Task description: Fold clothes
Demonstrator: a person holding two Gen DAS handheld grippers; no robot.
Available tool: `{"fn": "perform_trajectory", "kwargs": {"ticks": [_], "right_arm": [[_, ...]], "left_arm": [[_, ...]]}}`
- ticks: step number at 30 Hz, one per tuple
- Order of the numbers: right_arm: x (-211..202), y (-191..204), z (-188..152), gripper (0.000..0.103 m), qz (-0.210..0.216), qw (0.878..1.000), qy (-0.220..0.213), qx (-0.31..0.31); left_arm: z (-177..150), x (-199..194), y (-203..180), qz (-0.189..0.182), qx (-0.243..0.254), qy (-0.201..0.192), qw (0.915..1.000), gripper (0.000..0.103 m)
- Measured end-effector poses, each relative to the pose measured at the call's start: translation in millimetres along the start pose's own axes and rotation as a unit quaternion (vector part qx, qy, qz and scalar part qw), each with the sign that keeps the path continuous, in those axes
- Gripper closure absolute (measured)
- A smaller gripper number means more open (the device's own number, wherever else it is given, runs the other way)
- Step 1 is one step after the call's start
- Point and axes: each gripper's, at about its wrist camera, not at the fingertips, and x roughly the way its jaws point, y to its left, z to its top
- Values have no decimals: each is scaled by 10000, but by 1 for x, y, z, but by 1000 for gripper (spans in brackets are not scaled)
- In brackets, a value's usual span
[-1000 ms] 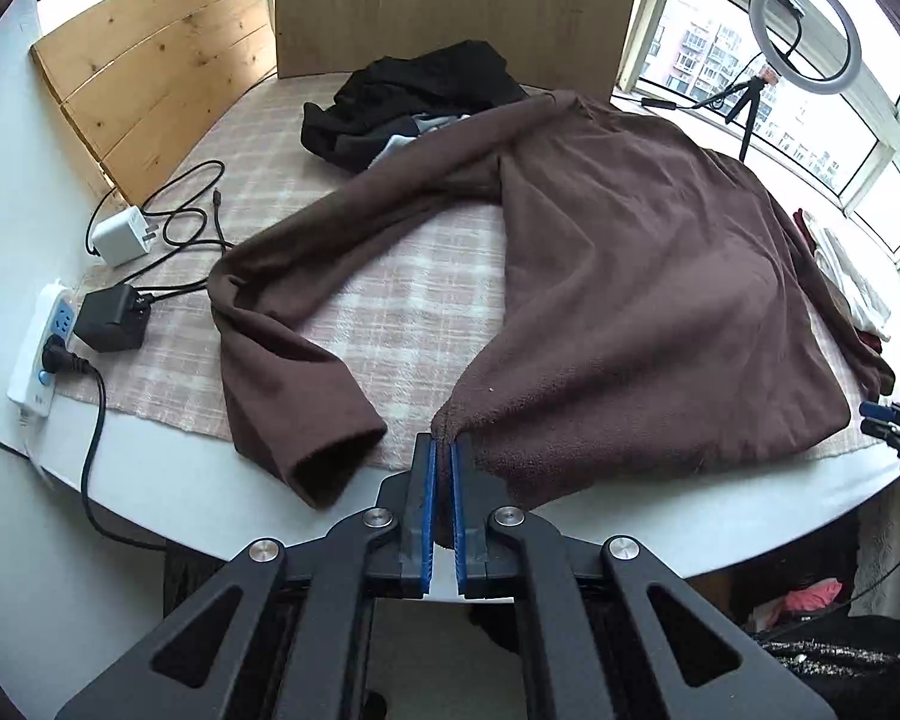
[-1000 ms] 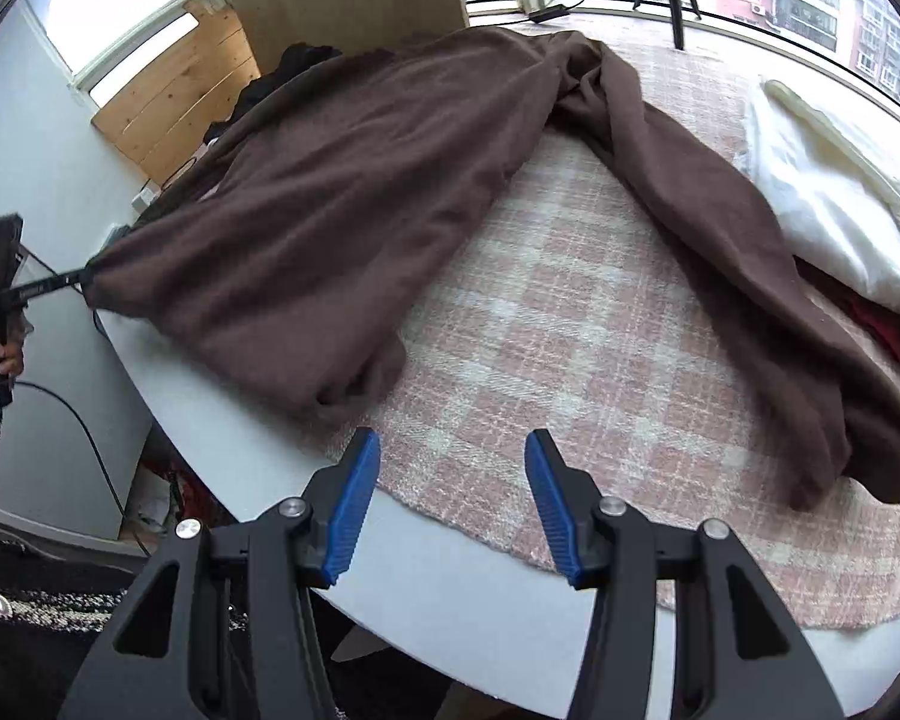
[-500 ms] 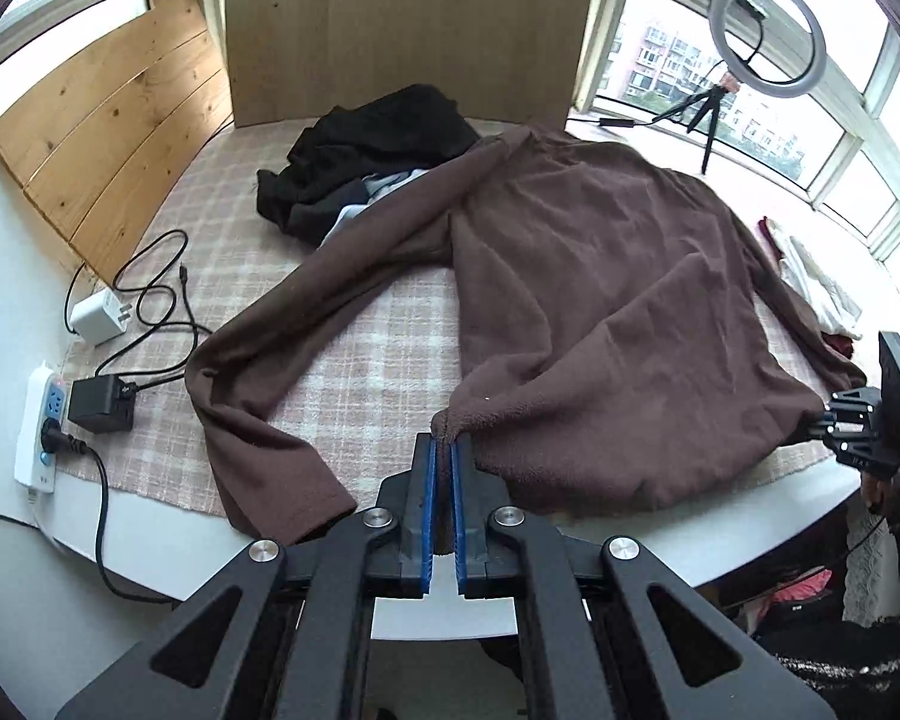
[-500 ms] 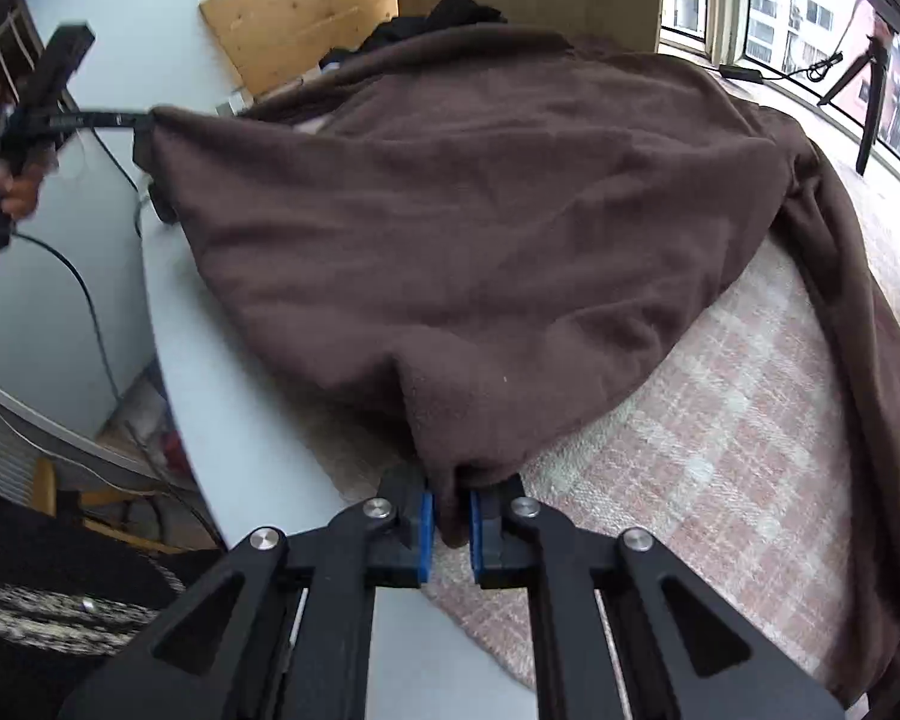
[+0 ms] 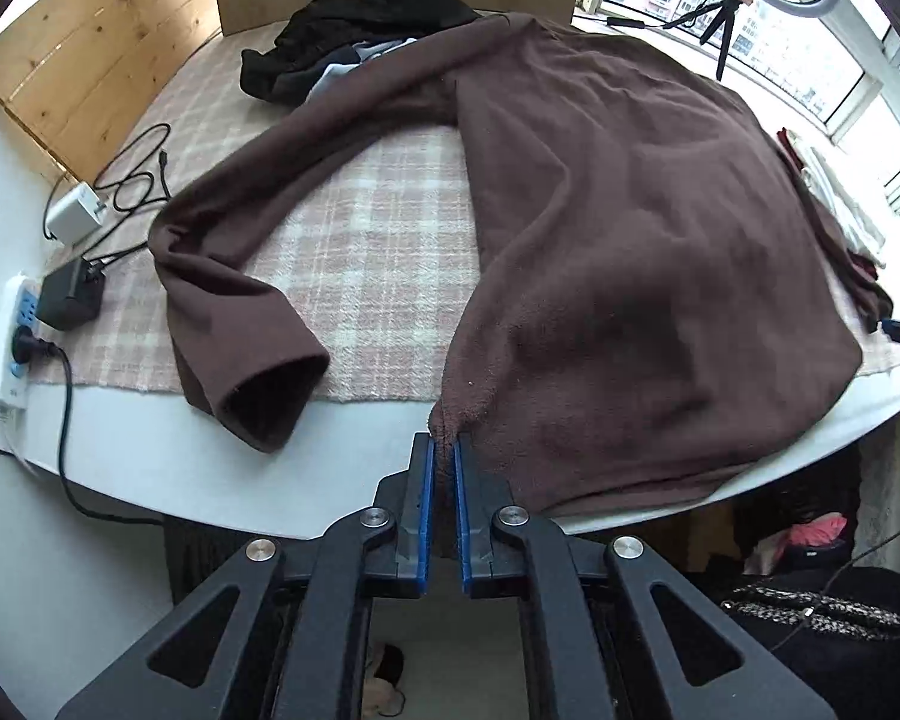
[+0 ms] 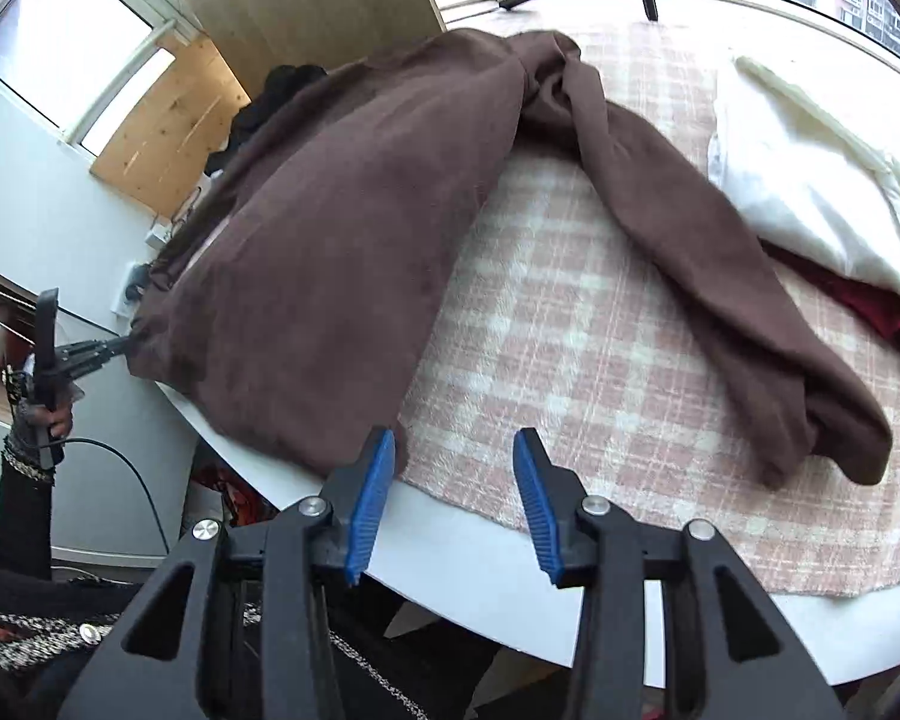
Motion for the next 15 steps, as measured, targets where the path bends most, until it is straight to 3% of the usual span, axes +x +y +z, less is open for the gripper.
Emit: {"fn": "perform_trajectory", "kwargs": {"ticks": [4, 8, 12, 13, 14, 15], "right_arm": [[24, 21, -27, 59, 112, 9984, 132, -542], [55, 44, -38, 55, -114, 9915, 237, -1277], [78, 66, -38, 55, -403, 9786, -31, -2017], [80, 69, -35, 59, -313, 9779, -70, -2068], [81, 72, -32, 71, -201, 9777, -87, -2088], [76, 72, -26, 96, 60, 9816, 40, -1909]], "left_arm": [[-8, 2, -3, 11, 98, 86, 9999, 94], [-9, 12, 5, 39, 81, 177, 9998, 94], [-7, 24, 10, -92, 115, 271, 9995, 99], [-6, 25, 9, -59, 163, 289, 9994, 99], [-5, 24, 8, -24, 192, 295, 9994, 100], [-5, 21, 8, -24, 217, 262, 9994, 100]]}}
